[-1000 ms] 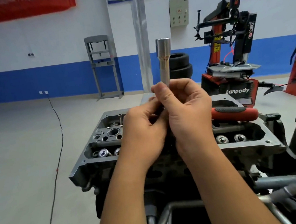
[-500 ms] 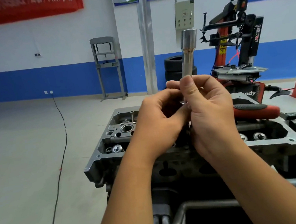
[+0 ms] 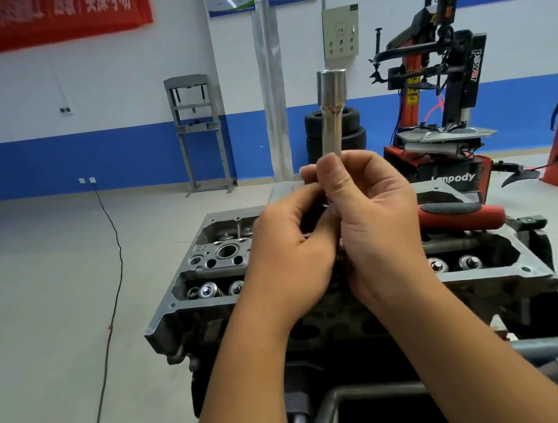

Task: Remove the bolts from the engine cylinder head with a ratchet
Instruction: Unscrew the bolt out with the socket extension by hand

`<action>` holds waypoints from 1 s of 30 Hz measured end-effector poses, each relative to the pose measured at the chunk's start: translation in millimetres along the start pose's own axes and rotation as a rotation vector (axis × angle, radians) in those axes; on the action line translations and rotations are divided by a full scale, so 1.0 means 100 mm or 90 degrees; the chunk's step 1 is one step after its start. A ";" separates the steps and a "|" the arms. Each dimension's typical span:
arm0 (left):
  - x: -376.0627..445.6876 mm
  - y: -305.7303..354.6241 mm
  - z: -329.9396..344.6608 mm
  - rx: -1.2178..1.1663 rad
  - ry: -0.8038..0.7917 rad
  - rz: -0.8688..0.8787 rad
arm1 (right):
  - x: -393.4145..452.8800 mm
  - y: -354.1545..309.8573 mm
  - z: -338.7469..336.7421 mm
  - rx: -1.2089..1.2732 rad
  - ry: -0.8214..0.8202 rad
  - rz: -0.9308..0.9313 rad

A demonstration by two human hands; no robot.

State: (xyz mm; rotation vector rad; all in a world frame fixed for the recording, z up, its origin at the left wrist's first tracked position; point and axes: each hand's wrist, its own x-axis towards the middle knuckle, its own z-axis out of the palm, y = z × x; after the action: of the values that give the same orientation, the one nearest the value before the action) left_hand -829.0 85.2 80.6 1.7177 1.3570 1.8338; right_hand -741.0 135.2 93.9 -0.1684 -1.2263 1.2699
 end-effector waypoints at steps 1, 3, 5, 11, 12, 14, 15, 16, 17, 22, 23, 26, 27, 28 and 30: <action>0.00 0.02 0.02 0.001 -0.019 -0.008 | 0.01 0.00 -0.01 -0.011 0.008 -0.006; 0.03 0.05 0.01 -0.004 -0.036 -0.023 | 0.02 0.01 -0.01 -0.021 0.010 -0.007; 0.05 0.06 -0.05 -0.011 -0.053 -0.027 | 0.02 0.03 0.01 -0.024 0.003 0.004; 0.04 0.02 -0.08 -0.002 0.030 0.022 | 0.00 0.00 0.02 0.078 0.001 0.069; 0.03 0.01 -0.06 0.007 0.046 0.029 | 0.01 0.00 0.02 0.088 0.013 0.063; 0.03 -0.02 -0.04 0.023 0.045 0.037 | 0.02 0.01 0.02 0.074 0.030 0.037; 0.02 -0.02 -0.04 0.028 0.024 0.036 | 0.03 0.02 0.01 0.050 0.034 0.019; 0.01 -0.02 -0.05 0.032 0.000 0.035 | 0.04 0.03 0.01 0.021 0.035 0.003; 0.00 -0.01 -0.05 0.033 -0.019 0.033 | 0.04 0.04 0.02 -0.004 0.033 -0.007; -0.02 0.01 -0.05 0.012 -0.002 0.041 | 0.06 0.08 0.06 -0.059 0.032 0.032; -0.01 0.00 -0.04 0.015 0.023 0.042 | 0.07 0.07 0.06 -0.049 0.031 0.057; 0.01 -0.05 -0.02 0.018 0.081 0.040 | 0.07 0.03 0.08 0.011 0.019 0.112; 0.01 -0.06 -0.02 0.023 0.092 0.039 | 0.06 0.02 0.08 0.012 0.013 0.098; 0.01 -0.07 -0.03 0.031 0.102 0.040 | 0.05 0.01 0.08 0.001 0.006 0.077; 0.00 -0.07 -0.04 0.045 0.105 0.051 | 0.04 0.02 0.07 -0.033 -0.008 0.039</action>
State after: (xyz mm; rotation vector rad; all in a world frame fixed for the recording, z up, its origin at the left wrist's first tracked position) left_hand -834.6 87.2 76.3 1.7105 1.4504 2.0338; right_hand -748.3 135.5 97.2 -0.2372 -1.2736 1.2943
